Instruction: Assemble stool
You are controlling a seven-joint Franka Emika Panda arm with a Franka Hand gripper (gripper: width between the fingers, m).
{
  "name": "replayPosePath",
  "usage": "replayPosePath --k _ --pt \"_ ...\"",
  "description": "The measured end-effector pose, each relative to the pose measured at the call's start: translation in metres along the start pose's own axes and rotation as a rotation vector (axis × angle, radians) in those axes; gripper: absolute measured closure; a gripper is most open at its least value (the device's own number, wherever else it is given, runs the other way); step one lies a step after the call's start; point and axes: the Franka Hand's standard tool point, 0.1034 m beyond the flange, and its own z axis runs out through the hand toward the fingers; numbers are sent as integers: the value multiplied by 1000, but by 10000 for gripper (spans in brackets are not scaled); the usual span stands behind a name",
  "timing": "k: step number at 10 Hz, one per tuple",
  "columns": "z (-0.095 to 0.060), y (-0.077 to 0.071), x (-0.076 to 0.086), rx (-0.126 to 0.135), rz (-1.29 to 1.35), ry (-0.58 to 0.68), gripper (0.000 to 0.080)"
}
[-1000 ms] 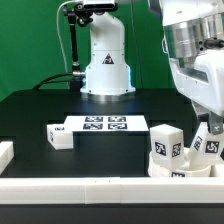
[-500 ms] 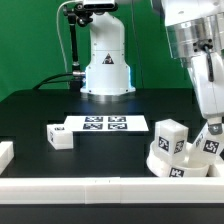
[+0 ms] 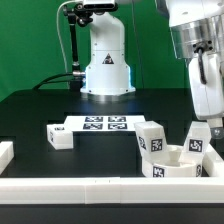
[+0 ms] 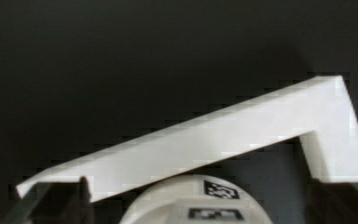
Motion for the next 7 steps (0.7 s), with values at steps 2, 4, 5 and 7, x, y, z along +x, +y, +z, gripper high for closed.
replayPosePath --k 2,4,5,7 --pt "-24 -8 7 23 -96 -10 156" --pt "-40 -14 22 19 -182 -4 151" --pt "-44 -18 32 13 -182 3 150" --pt "-41 -16 28 13 -192 4 150"
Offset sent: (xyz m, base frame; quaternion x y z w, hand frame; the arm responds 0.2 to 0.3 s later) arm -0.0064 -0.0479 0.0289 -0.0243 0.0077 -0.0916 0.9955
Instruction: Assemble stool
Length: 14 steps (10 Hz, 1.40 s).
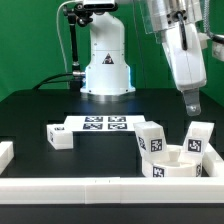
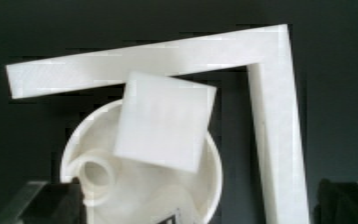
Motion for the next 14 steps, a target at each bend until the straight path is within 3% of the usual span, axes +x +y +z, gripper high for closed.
replayPosePath --k 2,3,4,7,11,12,13,14 --pt "1 1 1 -6 -48 4 150" --pt "3 8 8 -53 -262 12 150" --pt "1 8 17 -59 -373 18 150" --pt "-7 12 61 -49 -548 35 150" --pt "-5 13 59 -53 -563 34 150" --pt "-4 15 61 -70 -618 32 150" --pt "-2 21 68 -123 -769 15 150" --pt "-3 21 72 -134 -889 20 150"
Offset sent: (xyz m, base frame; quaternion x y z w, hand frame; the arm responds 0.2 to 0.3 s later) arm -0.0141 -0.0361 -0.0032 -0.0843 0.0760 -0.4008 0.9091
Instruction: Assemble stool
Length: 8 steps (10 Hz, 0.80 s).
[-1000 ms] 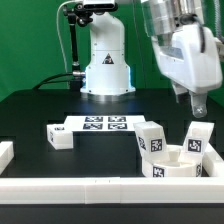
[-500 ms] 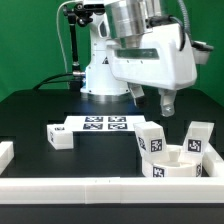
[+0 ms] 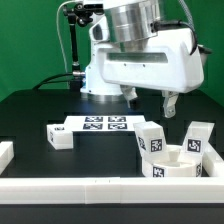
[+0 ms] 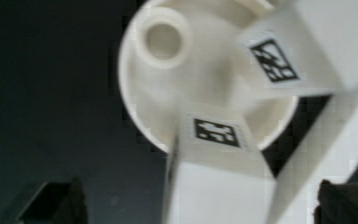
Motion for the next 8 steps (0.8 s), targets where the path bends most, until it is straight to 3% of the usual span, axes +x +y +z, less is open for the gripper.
replayPosePath --k 1,5,6,7,8 --pt "0 4 3 -23 -207 12 150" --pt "1 8 6 -27 -534 16 150" --pt "1 10 9 -57 -678 30 150" --pt "2 13 13 -106 -852 65 150" --pt "3 23 15 -114 -899 62 150"
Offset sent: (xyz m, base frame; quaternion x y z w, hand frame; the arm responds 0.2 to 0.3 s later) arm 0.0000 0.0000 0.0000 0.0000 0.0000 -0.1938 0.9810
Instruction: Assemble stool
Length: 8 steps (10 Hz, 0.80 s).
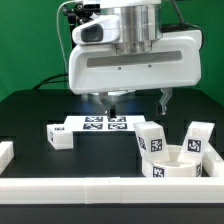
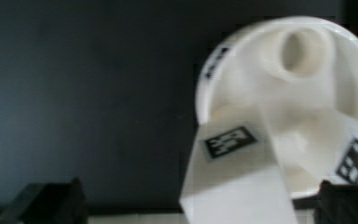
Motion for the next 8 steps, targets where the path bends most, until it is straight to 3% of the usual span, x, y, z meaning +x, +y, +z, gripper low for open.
replayPosePath --k 3,4,8 --pt "10 73 -13 -37 -102 35 150" --pt "13 90 -16 -39 -78 29 150" --pt "14 84 -15 -35 -81 29 150"
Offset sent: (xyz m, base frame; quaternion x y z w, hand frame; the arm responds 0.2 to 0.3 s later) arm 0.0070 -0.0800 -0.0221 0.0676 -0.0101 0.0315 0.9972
